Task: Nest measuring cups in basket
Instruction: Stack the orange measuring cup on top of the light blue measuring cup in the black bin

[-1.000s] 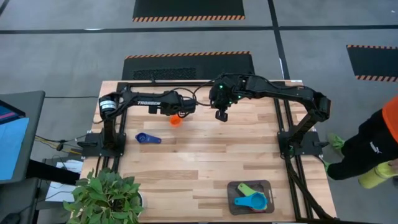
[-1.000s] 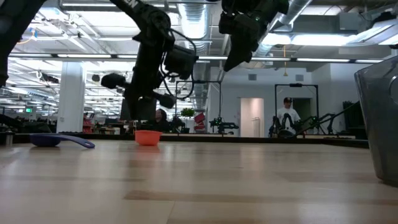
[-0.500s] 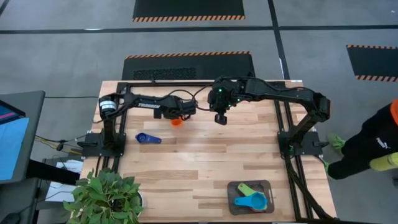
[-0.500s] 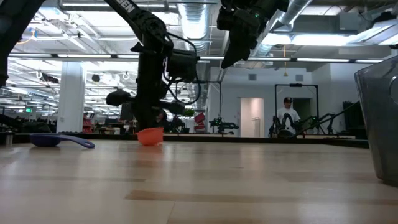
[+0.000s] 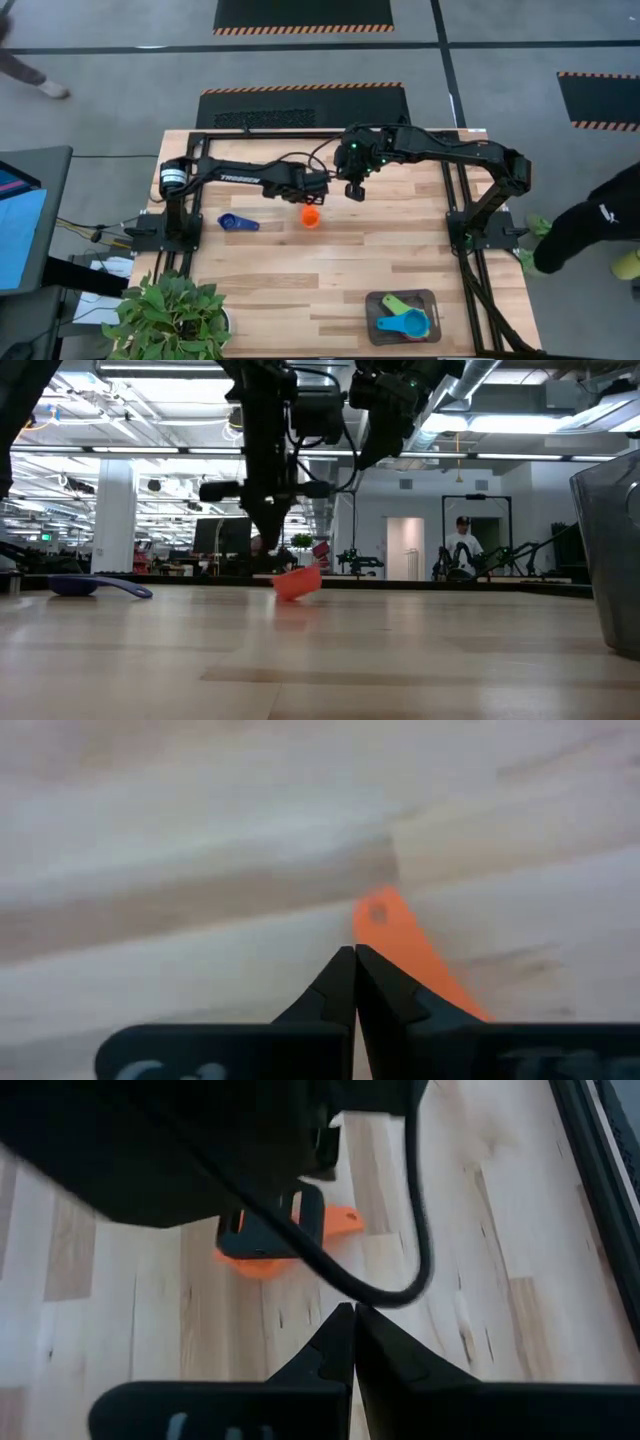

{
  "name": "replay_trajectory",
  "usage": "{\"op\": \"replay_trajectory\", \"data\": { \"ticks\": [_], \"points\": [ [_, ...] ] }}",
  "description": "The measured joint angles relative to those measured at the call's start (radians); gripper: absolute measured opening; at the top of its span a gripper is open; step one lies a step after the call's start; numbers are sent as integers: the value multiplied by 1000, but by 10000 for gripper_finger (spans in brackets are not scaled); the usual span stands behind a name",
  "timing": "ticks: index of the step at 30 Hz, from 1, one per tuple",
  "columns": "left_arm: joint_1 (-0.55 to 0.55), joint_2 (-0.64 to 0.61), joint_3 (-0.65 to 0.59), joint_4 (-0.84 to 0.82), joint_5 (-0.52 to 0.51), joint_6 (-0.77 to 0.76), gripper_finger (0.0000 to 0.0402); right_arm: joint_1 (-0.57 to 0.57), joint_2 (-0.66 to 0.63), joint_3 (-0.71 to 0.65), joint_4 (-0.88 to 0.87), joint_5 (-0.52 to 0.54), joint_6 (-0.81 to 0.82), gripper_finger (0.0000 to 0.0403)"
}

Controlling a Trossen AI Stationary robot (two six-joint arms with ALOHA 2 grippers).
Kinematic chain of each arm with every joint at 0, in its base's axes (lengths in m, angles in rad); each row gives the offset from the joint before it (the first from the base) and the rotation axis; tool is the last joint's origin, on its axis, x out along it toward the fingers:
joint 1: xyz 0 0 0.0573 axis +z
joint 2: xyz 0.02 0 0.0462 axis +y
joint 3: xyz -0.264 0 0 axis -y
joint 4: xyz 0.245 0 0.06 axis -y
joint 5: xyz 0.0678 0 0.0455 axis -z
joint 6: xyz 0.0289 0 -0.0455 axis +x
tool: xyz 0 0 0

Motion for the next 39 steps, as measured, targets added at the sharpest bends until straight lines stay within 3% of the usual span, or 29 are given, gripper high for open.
{"op": "replay_trajectory", "data": {
  "ticks": [3, 7, 13, 21, 30, 39],
  "points": [
    [4, 0, 21, -73, -54, -3, 0, 7, 0, 0, 1, 0, 0, 38],
    [19, 0, 5, -115, -36, 5, 0, 16, 0, 0, 1, 0, 0, 38],
    [9, 0, -55, -16, 102, -27, 0, 26, 0, 0, 2, 0, 0, 38],
    [-42, 23, -67, 136, 107, -79, 0, 25, 0, 0, -5, 4, 0, 38],
    [-105, 141, -8, 312, 236, -64, 0, 25, 0, 0, -14, 3, 3, 38],
    [-125, 149, 96, 137, 198, 3, 0, 25, -8, 0, -51, -100, 11, 38]
  ]
}}
